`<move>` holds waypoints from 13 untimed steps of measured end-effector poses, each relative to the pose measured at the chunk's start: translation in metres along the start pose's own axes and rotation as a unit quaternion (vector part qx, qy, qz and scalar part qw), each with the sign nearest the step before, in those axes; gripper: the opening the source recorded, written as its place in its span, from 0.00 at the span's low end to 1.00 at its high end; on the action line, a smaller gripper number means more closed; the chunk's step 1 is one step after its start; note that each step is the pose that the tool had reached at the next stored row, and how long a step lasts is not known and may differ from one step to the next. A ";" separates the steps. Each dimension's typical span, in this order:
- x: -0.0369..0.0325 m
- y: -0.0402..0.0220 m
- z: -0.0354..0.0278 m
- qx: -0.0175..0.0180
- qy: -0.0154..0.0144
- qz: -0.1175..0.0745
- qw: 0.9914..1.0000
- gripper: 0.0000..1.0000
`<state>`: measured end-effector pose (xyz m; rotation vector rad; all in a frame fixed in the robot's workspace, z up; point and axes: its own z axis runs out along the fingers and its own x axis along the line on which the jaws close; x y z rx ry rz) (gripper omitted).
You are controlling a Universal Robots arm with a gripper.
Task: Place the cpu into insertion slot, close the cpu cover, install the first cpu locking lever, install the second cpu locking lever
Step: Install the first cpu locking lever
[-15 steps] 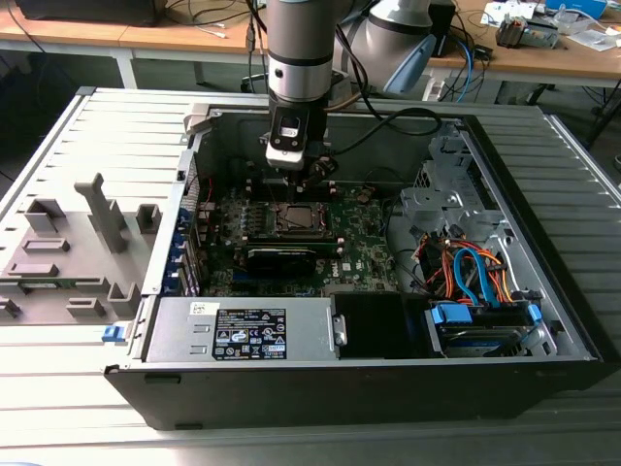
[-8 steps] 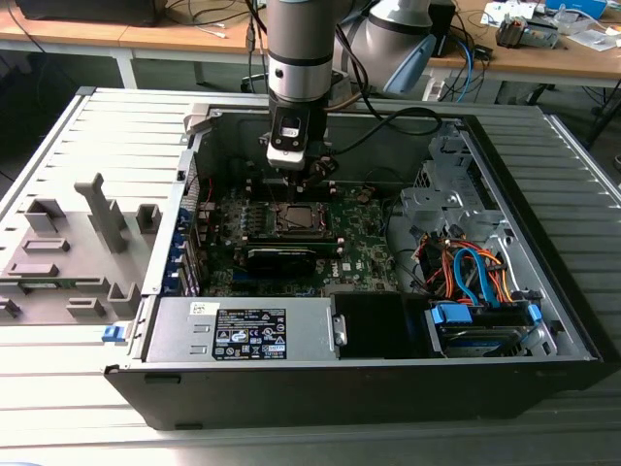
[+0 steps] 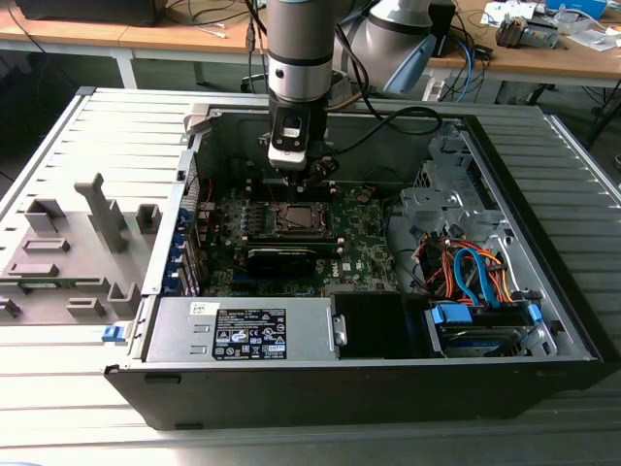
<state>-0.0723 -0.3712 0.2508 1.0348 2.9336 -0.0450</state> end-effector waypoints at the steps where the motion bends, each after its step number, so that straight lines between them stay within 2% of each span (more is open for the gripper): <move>1: 0.0000 0.0000 0.0000 0.000 0.000 -0.002 1.000 0.11; 13: 0.0000 0.0000 0.0000 -0.001 0.000 -0.020 1.000 0.11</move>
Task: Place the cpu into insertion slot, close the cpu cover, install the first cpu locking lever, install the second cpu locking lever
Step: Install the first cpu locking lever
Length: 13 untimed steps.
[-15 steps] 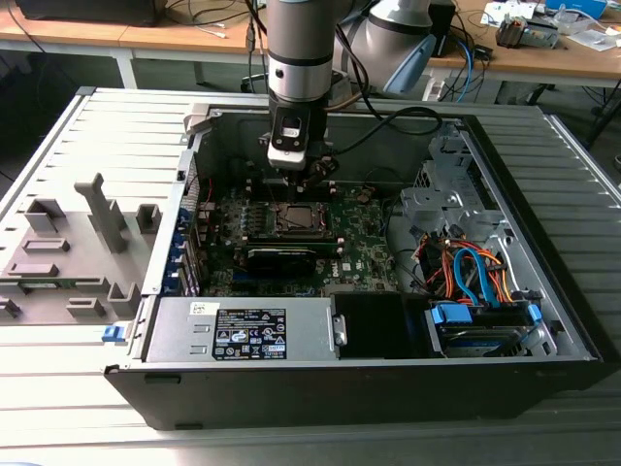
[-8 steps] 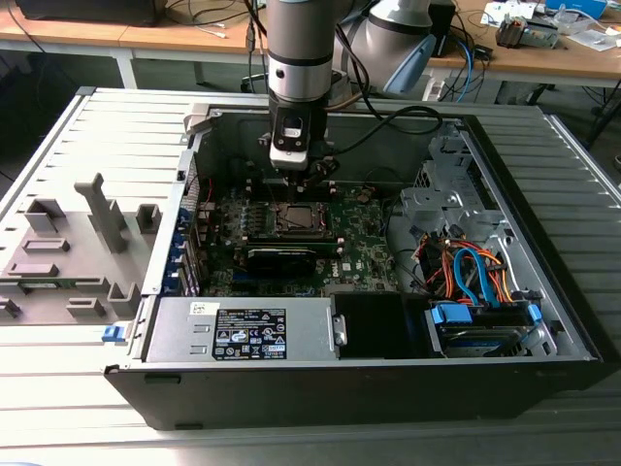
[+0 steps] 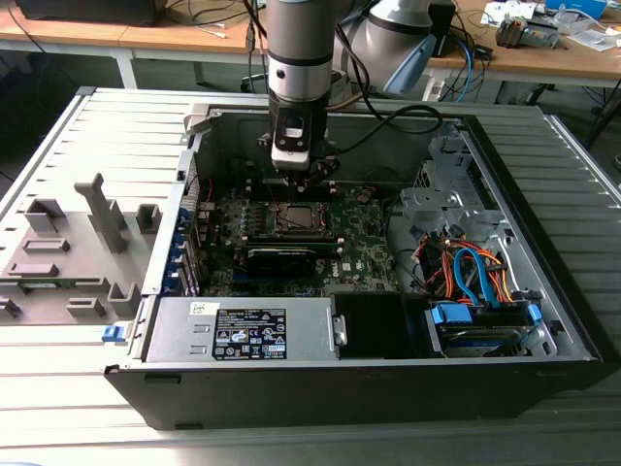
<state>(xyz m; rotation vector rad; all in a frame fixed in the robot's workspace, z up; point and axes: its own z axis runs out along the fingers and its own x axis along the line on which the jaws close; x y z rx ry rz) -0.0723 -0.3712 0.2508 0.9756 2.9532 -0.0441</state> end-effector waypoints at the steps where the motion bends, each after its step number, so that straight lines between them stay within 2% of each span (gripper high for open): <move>1: 0.0000 0.0000 0.0000 0.000 0.000 -0.001 1.000 0.11; 13: 0.0000 0.0000 0.0000 -0.001 0.000 -0.016 1.000 0.11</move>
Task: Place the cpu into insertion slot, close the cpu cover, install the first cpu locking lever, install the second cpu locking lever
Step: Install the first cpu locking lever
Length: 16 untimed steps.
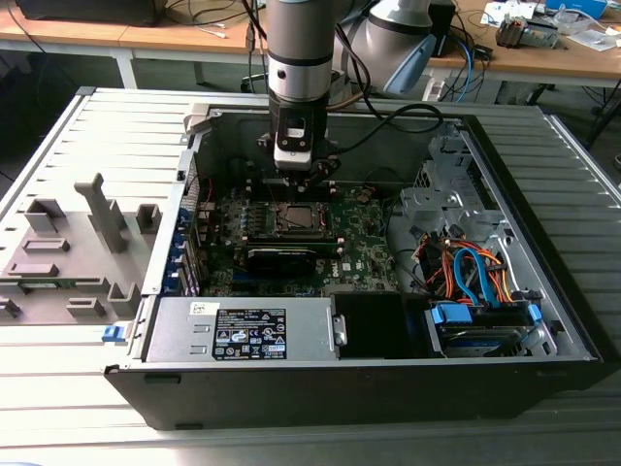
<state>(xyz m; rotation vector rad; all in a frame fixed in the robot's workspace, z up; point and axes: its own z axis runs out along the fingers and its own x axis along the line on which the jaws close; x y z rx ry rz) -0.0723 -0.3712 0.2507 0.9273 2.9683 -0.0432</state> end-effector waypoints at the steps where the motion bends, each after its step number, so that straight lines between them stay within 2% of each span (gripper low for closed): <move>1: 0.0000 0.0000 0.0000 0.000 0.000 -0.001 1.000 0.11; 16: 0.0000 0.0000 0.0000 -0.001 0.000 -0.016 1.000 0.11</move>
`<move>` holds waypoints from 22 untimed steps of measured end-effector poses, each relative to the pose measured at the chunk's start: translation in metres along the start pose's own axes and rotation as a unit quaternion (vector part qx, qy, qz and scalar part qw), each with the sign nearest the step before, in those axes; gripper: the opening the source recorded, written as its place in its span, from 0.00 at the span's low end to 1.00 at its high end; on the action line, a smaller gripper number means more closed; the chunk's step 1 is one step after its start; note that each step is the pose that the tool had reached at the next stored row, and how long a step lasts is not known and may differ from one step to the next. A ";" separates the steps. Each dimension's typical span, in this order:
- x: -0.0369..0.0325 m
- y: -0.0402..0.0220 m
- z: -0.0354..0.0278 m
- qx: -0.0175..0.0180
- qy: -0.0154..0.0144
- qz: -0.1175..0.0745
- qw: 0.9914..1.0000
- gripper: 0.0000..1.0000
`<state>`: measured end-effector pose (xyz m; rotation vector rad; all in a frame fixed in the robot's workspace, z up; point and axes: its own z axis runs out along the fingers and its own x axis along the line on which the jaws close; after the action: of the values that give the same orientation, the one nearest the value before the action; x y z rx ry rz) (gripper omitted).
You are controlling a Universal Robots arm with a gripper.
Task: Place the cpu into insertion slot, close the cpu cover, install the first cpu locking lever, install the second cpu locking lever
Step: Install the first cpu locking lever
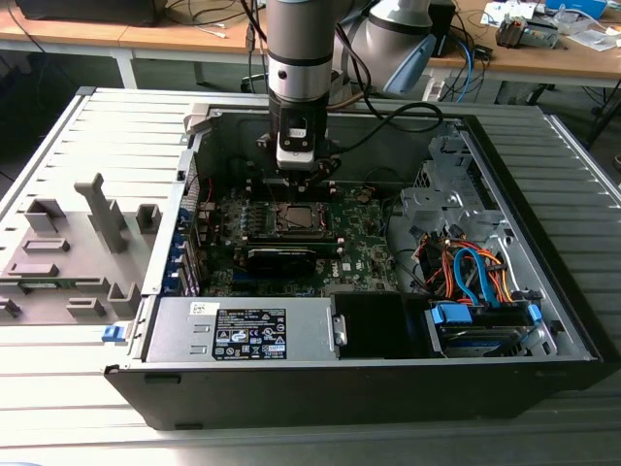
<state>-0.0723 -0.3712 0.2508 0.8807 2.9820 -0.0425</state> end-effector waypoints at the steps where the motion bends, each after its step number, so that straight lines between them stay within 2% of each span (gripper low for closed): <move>1: 0.0000 0.0000 0.0000 0.000 0.000 -0.001 1.000 0.11; 22: 0.0000 0.0000 0.0000 -0.001 0.000 -0.018 1.000 0.11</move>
<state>-0.0723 -0.3713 0.2508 0.8281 2.9965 -0.0417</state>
